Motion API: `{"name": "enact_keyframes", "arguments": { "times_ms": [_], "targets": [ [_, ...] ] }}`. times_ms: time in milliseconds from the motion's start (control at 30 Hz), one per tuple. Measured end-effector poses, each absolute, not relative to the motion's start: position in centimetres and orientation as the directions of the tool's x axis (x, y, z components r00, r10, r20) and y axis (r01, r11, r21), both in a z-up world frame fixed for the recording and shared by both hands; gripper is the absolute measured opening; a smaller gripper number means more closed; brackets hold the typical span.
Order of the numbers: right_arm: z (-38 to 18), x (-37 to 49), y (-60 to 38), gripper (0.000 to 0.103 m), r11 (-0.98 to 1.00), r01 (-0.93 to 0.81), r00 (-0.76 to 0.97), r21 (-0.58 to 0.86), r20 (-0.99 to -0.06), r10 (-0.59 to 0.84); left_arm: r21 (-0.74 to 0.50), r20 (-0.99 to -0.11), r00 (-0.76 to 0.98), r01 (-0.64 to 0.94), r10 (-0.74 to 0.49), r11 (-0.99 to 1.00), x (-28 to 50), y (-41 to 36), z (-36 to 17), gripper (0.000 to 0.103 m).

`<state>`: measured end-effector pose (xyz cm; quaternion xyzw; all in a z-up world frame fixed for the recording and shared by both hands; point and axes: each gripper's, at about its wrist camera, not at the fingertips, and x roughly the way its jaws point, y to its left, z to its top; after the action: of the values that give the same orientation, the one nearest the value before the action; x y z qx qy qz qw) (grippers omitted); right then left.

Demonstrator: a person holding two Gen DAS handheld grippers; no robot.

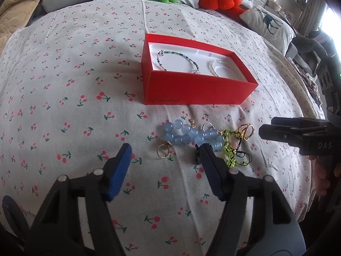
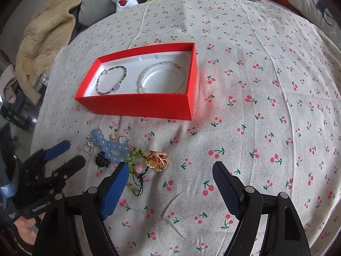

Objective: Organize jewelry
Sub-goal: 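Lift both tools out of the box back toward the jewelry, then grasp the light-blue bead bracelet with the left tool while the right tool grasps the gold rings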

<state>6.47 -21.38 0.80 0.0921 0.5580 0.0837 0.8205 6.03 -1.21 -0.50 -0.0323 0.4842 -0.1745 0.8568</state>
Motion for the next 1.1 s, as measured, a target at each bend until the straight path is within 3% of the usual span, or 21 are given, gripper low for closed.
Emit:
{"name": "enact_keyframes", "arguments": {
  "times_ms": [133,233,400,500,767,833,1100],
  "targets": [
    [0.9,6.8,-21.8,0.082,0.968,-0.024,0.361,0.25,-0.901,0.242,-0.304,-0.822,0.427,0.229,-0.376,0.925,7.4,-1.5,-0.7,0.042],
    [1.0,7.2,-21.9,0.082,0.969,-0.021,0.364,0.246,-0.901,0.236,-0.331,-0.822,0.406,0.229,-0.399,0.915,7.6,-2.3,-0.4,0.036],
    [1.0,7.5,-22.1,0.082,0.969,-0.017,0.366,0.248,-0.9,0.236,-0.344,-0.843,0.357,0.215,-0.402,0.914,8.1,-4.0,-0.5,0.033],
    [1.0,7.5,-22.1,0.082,0.969,-0.015,0.365,0.247,-0.901,0.236,-0.297,-0.876,0.343,0.172,-0.339,0.939,8.8,-4.8,-1.2,0.032],
    [0.4,7.6,-22.6,0.081,0.966,0.01,0.346,0.259,-0.907,0.24,-0.162,-0.906,0.37,0.143,-0.205,0.976,9.5,-6.2,-1.5,0.018],
    [0.2,7.6,-22.7,0.081,0.961,0.019,0.341,0.275,-0.905,0.252,-0.163,-0.905,0.372,0.14,-0.204,0.977,9.5,-6.1,-1.4,0.013],
    [0.4,8.0,-21.2,0.074,0.951,-0.003,0.33,0.309,-0.897,0.293,-0.203,-0.874,0.41,0.178,-0.26,0.963,8.3,-5.5,1.4,0.013]
  ]
}}
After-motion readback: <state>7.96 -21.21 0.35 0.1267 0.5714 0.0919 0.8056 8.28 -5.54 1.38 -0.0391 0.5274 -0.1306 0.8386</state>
